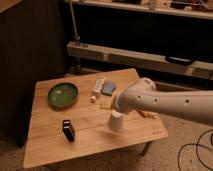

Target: Place the ceramic cup over the eraser

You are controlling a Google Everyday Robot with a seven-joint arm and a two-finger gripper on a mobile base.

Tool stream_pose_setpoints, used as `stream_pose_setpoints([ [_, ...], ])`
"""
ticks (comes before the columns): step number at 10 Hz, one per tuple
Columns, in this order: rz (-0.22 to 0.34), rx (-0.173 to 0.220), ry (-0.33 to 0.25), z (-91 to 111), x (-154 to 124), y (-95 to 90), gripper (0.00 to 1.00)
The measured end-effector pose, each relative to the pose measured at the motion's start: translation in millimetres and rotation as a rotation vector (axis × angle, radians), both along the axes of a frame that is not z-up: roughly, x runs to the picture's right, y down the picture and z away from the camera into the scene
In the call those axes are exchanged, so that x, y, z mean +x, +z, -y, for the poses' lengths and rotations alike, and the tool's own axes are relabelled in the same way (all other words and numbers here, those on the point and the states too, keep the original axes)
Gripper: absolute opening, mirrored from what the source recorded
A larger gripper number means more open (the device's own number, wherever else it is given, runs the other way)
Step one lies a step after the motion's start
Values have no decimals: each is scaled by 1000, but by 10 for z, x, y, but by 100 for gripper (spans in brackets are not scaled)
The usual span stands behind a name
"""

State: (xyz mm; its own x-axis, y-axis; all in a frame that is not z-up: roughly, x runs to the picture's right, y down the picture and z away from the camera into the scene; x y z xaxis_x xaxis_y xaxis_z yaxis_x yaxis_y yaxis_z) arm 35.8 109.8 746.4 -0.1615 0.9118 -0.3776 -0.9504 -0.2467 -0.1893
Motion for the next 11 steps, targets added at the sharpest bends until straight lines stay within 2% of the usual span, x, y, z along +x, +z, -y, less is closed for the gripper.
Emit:
stream_pose_setpoints([
  [2, -27, -17, -5, -81, -44, 140, 80],
  [7, -25, -31, 18, -112, 1, 246, 80],
  [11, -17, -66, 19, -236, -44, 456, 80],
])
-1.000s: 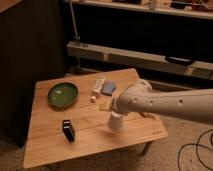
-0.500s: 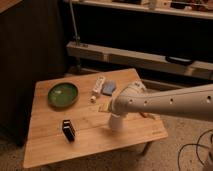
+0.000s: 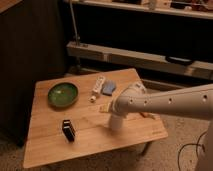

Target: Place the ceramic cup over the eraser

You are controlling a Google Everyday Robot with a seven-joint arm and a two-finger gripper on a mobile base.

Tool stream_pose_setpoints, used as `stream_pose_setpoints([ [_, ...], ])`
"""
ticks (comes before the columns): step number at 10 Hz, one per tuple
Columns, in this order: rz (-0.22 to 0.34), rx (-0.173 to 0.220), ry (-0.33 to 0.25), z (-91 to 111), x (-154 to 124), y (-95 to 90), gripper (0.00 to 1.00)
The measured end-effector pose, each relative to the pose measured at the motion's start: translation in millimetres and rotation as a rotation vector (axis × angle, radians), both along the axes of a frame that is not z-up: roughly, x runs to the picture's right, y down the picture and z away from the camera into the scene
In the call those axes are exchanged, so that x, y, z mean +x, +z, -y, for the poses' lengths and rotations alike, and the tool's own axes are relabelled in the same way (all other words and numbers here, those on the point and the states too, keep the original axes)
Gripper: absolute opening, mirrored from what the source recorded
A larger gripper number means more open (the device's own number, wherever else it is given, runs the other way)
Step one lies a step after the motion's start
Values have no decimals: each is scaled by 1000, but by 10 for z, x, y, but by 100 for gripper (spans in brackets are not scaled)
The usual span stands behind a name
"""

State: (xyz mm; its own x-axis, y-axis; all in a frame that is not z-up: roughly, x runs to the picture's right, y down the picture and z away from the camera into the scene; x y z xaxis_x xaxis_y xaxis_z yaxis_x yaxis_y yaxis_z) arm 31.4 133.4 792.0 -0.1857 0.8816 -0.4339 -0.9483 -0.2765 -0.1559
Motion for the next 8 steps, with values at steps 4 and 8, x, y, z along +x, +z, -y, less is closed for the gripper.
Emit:
stream_pose_setpoints([
  [4, 17, -53, -17, -88, -118, 126, 80],
  [8, 24, -79, -28, -168, -150, 216, 80],
])
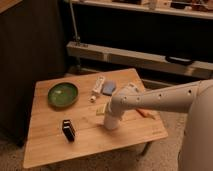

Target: Place the ceramic cup over the eraser

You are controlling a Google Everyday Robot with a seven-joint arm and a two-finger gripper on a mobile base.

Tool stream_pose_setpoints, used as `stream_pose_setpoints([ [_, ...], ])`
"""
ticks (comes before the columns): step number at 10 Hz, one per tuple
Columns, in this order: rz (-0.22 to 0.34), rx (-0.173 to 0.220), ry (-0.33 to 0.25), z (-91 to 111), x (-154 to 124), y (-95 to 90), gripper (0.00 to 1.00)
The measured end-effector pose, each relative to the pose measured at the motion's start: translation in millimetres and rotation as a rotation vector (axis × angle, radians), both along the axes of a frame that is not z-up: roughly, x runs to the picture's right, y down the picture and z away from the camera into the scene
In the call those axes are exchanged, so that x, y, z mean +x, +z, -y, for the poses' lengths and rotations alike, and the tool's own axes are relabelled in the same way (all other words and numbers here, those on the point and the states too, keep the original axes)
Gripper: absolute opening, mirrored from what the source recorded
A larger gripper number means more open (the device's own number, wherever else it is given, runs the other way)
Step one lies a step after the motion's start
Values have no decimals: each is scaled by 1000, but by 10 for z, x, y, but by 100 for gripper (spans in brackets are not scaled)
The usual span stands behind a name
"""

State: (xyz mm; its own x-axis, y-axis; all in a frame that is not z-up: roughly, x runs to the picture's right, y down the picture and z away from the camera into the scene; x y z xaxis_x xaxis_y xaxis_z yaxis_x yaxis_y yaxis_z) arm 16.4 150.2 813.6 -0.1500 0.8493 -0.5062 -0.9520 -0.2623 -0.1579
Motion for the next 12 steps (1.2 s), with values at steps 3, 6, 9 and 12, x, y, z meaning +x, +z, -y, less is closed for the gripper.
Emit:
stream_pose_setpoints([
  [3, -33, 5, -17, 16, -31, 36, 80],
  [6, -72, 25, -36, 192, 72, 9, 80],
  [9, -67, 35, -51, 379, 168, -52, 80],
  [12, -26, -20, -81, 394, 230, -75, 80],
])
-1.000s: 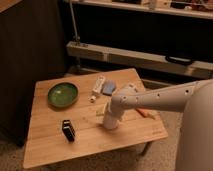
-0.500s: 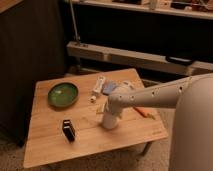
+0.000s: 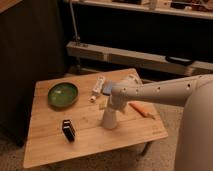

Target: Place the ceramic cup over the eraser

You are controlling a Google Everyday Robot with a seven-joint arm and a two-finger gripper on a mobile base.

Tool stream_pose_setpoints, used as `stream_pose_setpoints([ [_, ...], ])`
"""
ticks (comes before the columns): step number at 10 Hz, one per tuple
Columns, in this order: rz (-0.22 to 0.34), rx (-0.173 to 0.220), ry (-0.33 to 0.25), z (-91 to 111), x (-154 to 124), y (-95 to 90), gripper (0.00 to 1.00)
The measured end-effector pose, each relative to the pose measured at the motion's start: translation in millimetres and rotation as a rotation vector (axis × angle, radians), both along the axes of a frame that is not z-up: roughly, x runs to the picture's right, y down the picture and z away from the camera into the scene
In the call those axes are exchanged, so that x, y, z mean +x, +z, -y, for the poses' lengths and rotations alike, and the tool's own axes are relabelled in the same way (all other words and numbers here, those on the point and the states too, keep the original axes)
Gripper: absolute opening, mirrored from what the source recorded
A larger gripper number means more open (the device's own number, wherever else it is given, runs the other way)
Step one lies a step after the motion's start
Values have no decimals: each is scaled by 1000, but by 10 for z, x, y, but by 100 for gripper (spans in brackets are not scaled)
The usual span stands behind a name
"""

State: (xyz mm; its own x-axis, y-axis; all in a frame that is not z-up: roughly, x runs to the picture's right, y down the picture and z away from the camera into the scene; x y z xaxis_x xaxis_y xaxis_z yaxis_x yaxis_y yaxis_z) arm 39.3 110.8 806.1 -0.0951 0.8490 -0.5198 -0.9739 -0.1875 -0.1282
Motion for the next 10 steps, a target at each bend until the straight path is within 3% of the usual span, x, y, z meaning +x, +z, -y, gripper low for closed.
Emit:
stream_pose_setpoints([
  [2, 26, -18, -34, 55, -45, -77, 80],
  [5, 28, -13, -51, 116, -36, -157, 80],
  [10, 42, -25, -93, 49, -317, -37, 80],
])
